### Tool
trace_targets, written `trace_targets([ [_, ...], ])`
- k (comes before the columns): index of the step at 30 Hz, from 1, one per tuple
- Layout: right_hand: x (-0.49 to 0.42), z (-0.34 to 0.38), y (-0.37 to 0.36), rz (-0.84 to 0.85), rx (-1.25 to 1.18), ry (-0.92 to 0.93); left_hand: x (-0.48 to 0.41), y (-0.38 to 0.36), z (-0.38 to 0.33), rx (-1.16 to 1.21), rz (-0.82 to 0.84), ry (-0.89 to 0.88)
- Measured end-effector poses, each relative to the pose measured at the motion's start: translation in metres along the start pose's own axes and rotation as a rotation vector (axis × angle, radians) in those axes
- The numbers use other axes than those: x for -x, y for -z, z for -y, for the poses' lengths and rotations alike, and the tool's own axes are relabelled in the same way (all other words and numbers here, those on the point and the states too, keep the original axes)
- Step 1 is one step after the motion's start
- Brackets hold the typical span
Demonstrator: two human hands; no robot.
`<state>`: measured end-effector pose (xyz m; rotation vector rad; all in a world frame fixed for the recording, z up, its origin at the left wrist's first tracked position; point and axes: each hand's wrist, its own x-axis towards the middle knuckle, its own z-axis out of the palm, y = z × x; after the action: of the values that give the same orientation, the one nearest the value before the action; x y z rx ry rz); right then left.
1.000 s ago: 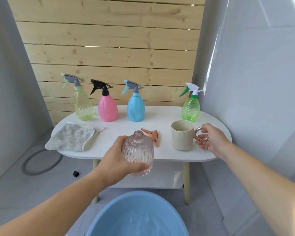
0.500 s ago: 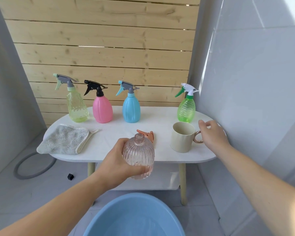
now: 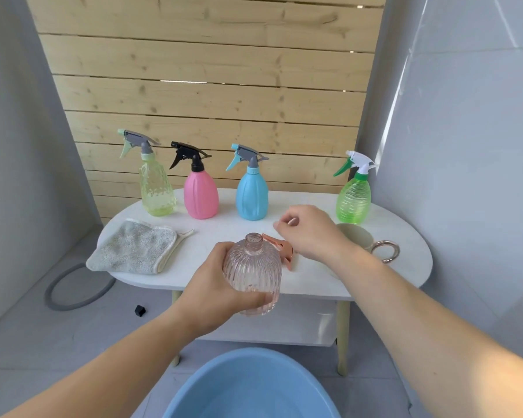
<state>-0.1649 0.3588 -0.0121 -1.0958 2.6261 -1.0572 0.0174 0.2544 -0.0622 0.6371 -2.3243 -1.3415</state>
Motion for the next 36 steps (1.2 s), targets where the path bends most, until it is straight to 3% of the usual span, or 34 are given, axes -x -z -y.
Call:
trace_targets([
  [8,-0.023,-0.019,-0.052,0.307,0.259,-0.181,0.001,0.021,0.018,0.027,-0.005,0.032],
  [16,-0.032,-0.036,-0.065,0.157,0.210,-0.202,-0.001,0.023,0.020,0.023,0.002,0.035],
  [21,-0.040,-0.032,-0.057,-0.019,-0.145,-0.165,-0.002,0.022,0.020,0.005,0.002,0.031],
  [26,-0.042,0.007,-0.009,-0.252,-0.284,0.033,-0.009,0.020,0.021,0.004,-0.040,0.035],
  [36,-0.027,0.026,0.051,-0.521,-0.196,0.286,-0.030,0.012,0.016,0.027,-0.101,0.069],
])
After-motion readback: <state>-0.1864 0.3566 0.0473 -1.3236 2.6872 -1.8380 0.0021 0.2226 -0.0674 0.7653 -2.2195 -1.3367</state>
